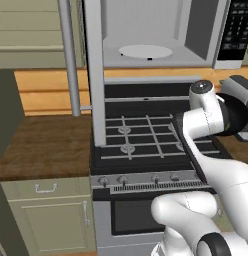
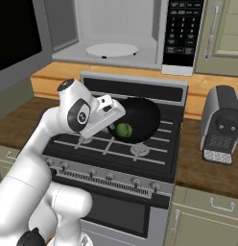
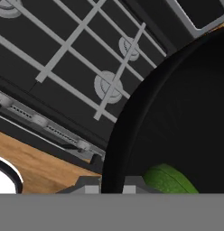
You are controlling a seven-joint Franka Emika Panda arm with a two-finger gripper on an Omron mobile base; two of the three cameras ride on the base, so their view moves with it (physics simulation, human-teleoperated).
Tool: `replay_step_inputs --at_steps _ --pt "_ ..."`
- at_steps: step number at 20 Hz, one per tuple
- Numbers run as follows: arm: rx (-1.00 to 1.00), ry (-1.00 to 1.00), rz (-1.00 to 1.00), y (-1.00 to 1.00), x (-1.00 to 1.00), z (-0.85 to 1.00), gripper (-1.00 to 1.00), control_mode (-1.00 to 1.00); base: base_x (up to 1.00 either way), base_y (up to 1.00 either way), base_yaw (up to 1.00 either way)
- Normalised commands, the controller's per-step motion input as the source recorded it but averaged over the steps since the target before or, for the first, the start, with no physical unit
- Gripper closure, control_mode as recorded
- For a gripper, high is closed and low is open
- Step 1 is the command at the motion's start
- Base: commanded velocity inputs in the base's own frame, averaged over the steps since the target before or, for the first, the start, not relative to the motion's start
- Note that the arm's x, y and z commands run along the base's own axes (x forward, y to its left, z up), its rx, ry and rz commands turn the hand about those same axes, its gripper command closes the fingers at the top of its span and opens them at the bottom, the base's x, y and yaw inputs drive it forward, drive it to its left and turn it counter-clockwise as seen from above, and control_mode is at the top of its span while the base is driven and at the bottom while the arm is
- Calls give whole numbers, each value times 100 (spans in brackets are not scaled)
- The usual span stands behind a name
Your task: Pick the avocado from the sink and place it in the bowl. Then pick the bowl and place it in the microwave. Then close the microwave door and press the start button.
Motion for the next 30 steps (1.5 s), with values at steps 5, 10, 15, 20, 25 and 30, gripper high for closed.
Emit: replay_step_inputs --at_steps 5,10,15,20,25,30 --pt "0 0 0 0 0 0 100 100 3 1 0" --pt "0 -3 7 2 -15 2 100 -100 0 0 0" --pt "0 -12 39 -1 -39 63 100 -100 0 0 0" --pt "-12 -2 34 33 -5 93 100 -100 0 0 0" --pt "-20 0 33 43 0 89 100 -100 0 0 0" --pt "-12 1 31 9 15 53 100 -100 0 0 0"
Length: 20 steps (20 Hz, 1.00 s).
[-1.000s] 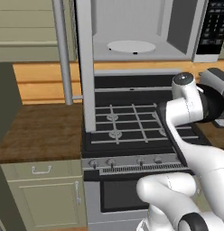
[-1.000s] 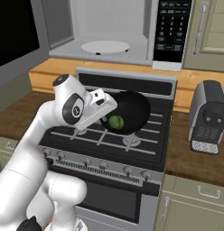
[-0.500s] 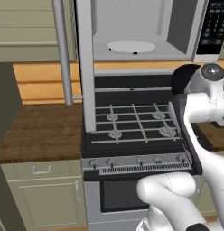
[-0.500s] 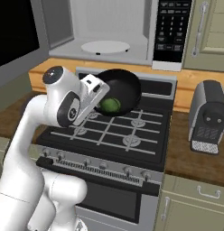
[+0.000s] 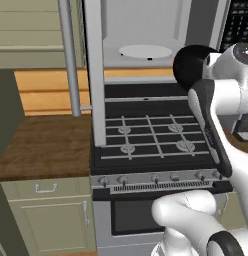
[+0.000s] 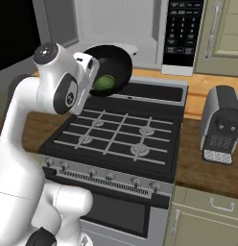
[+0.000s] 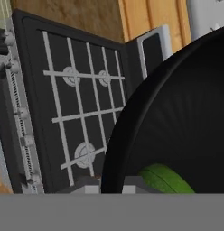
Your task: Pick the avocado from the sink and place it in the bowl. Then pick the bowl and place it in the microwave. Then close the microwave door and press the start button.
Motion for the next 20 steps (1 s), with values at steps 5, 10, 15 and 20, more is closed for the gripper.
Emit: replay_step_inputs --at_steps 5,10,15,20 --pt "-1 6 13 39 70 -4 100 -100 0 0 0" --pt "0 2 11 5 74 -2 100 -100 0 0 0" --pt "-4 0 3 4 62 0 100 -100 0 0 0" --pt "-3 1 0 5 15 -2 100 -100 0 0 0"
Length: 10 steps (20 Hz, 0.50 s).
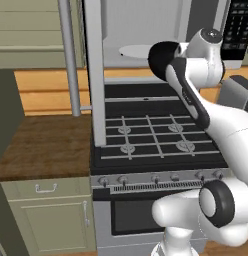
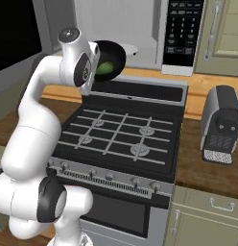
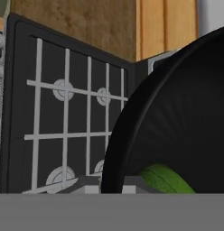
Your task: Pick the avocado from the sink and place it in the bowl. Then pick the bowl and place it in the microwave. Then close the microwave door and press the start button.
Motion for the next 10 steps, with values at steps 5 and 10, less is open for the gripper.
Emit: replay_step_inputs --at_steps 5,10 --pt "0 2 0 0 26 0 100 -100 0 0 0" --pt "-3 5 -4 19 62 2 100 -100 0 0 0"
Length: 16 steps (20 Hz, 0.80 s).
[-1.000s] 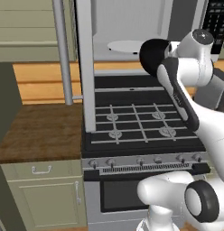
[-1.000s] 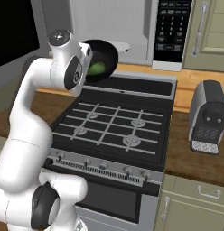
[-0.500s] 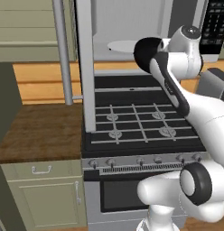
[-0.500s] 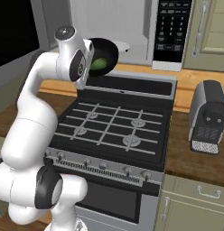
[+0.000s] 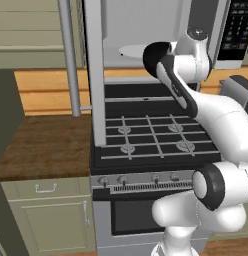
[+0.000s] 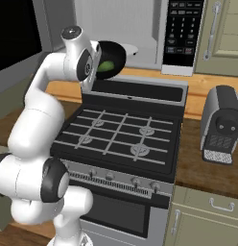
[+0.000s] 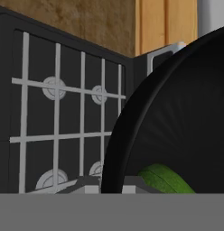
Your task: Pick the avocado from the sink and place it in the bowl. Then pick the bowl and place it in the microwave. Then close the microwave door and press the start button.
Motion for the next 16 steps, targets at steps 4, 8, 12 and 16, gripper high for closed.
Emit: replay_step_inputs --at_steps 4,8,12,16 --pt "0 0 -6 0 70 19 100 -100 0 0 0" --pt "0 0 -7 0 58 24 100 -100 0 0 0" --pt "0 0 -3 0 54 23 100 -100 0 0 0" --pt "0 6 0 0 68 4 100 -100 0 0 0"
